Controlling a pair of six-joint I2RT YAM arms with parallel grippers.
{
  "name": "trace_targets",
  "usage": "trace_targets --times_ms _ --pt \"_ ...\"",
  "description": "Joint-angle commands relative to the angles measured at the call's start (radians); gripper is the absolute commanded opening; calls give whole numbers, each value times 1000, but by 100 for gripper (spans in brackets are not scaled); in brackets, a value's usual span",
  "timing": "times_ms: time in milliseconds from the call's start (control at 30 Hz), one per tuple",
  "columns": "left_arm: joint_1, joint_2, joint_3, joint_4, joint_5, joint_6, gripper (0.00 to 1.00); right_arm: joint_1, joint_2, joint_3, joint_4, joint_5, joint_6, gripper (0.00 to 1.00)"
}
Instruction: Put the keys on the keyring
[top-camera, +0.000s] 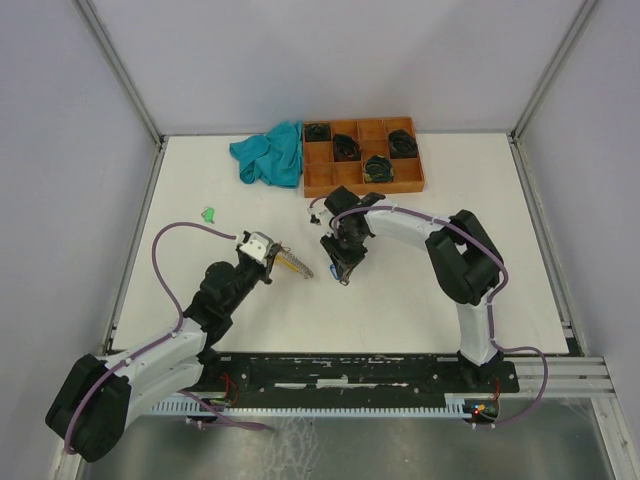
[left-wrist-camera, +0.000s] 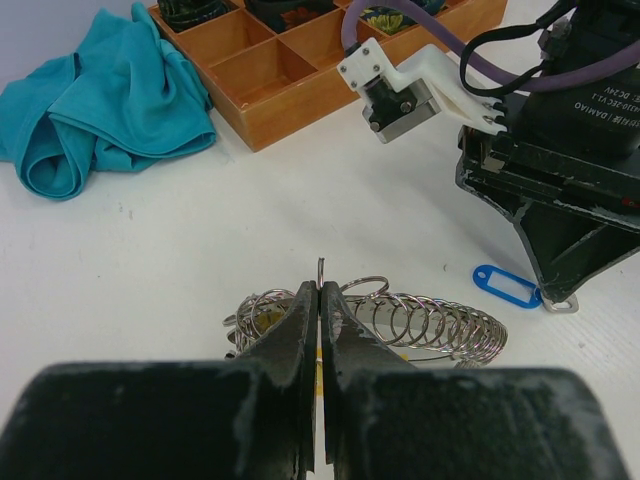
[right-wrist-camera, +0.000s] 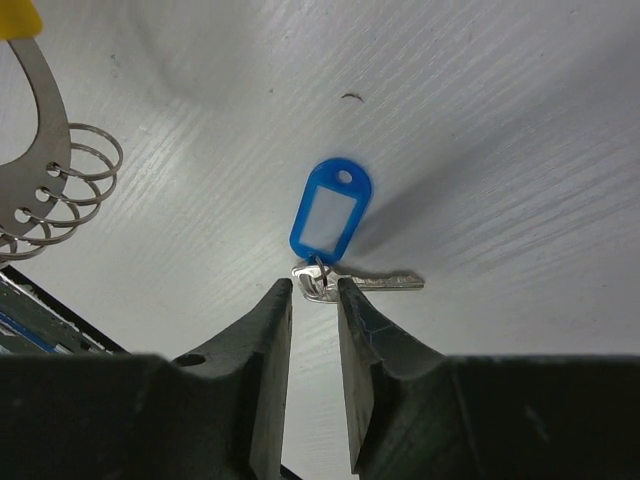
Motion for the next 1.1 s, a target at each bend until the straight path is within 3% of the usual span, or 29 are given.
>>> trace_targets --times_ms 0,1067 --pt "6 -2 51 71 -4 -4 3 -3 15 36 35 -14 20 32" --pt "6 4 54 72 2 -6 3 15 16 46 29 -78 -21 23"
